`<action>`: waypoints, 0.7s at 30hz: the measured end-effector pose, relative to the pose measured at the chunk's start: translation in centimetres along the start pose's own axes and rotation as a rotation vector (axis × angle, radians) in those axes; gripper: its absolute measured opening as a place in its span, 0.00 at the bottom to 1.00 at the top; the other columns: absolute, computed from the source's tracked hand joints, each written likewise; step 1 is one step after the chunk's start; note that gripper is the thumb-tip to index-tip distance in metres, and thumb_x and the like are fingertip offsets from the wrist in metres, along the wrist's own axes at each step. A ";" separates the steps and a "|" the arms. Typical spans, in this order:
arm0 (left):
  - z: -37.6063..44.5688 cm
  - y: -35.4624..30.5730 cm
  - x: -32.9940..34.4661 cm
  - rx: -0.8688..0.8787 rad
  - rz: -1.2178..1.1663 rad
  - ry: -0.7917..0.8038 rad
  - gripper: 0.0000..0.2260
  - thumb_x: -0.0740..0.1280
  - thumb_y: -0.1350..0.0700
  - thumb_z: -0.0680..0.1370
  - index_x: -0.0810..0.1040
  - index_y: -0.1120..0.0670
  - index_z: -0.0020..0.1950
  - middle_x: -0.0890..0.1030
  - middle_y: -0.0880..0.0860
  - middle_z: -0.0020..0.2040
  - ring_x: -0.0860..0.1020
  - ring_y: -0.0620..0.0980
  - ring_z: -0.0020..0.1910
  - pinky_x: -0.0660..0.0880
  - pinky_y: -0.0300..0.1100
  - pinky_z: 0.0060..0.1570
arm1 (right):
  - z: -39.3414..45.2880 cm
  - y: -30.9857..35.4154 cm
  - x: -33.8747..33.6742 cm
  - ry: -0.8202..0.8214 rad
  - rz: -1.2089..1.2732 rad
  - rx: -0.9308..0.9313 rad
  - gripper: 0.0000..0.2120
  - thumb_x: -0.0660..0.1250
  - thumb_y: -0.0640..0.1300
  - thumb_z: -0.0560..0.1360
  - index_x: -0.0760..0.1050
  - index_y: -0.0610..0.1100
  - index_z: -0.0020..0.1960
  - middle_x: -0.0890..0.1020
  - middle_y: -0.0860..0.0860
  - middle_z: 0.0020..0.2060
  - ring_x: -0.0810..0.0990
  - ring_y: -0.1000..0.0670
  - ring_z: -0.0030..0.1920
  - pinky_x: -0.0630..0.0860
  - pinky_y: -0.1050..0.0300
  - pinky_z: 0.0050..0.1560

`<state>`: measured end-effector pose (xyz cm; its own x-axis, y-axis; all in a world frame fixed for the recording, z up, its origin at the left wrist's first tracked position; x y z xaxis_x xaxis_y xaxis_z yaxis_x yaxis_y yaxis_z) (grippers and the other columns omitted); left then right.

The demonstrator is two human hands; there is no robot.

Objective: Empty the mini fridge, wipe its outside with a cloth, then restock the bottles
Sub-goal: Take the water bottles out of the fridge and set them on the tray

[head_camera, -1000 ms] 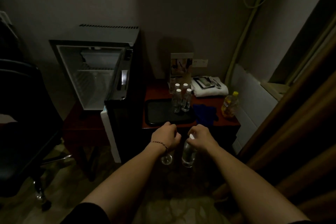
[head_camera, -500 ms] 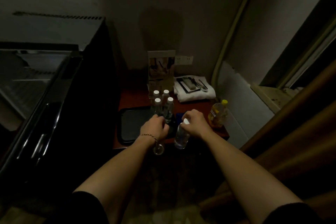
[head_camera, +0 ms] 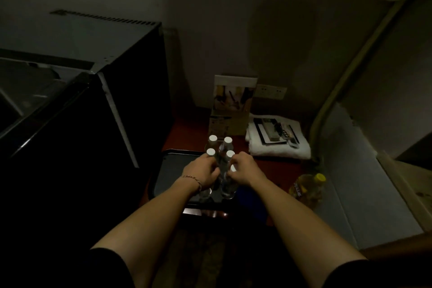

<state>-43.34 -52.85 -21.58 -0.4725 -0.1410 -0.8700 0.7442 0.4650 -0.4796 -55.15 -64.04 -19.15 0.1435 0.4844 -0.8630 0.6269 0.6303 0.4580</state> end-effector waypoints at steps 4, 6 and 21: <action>1.1 0.0 0.7 0.001 -0.022 0.000 0.05 0.61 0.47 0.80 0.74 0.46 0.51 0.75 0.50 0.59 0.76 0.51 0.51 0.76 0.49 0.49 | 2.1 -0.8 0.5 0.016 -0.006 -0.012 0.10 0.72 0.44 0.74 0.77 0.43 0.53 0.72 0.48 0.53 0.76 0.46 0.53 0.78 0.51 0.54; 1.6 0.3 1.2 -0.002 -0.015 0.016 0.02 0.62 0.48 0.80 0.71 0.45 0.48 0.75 0.50 0.60 0.76 0.52 0.52 0.77 0.51 0.50 | 2.7 -1.2 1.1 0.024 -0.015 -0.025 0.10 0.71 0.44 0.75 0.77 0.43 0.54 0.73 0.47 0.54 0.77 0.45 0.54 0.78 0.50 0.54; 4.4 1.4 3.9 0.005 -0.022 0.118 0.04 0.63 0.47 0.78 0.71 0.46 0.47 0.74 0.51 0.58 0.76 0.52 0.50 0.76 0.48 0.50 | 4.4 -3.1 3.9 0.045 0.005 0.052 0.08 0.70 0.43 0.75 0.78 0.43 0.54 0.73 0.47 0.55 0.77 0.45 0.54 0.77 0.50 0.54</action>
<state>-42.03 -56.63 -26.17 -0.5410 -0.0471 -0.8397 0.7354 0.4581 -0.4994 -53.17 -66.80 -24.89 0.1127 0.5152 -0.8496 0.6653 0.5960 0.4497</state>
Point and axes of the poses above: each hand's wrist, its own z-axis towards the middle knuckle, its own x-axis out of the palm, y = z × x, the point moved 1 cm from there along z, towards the middle knuckle
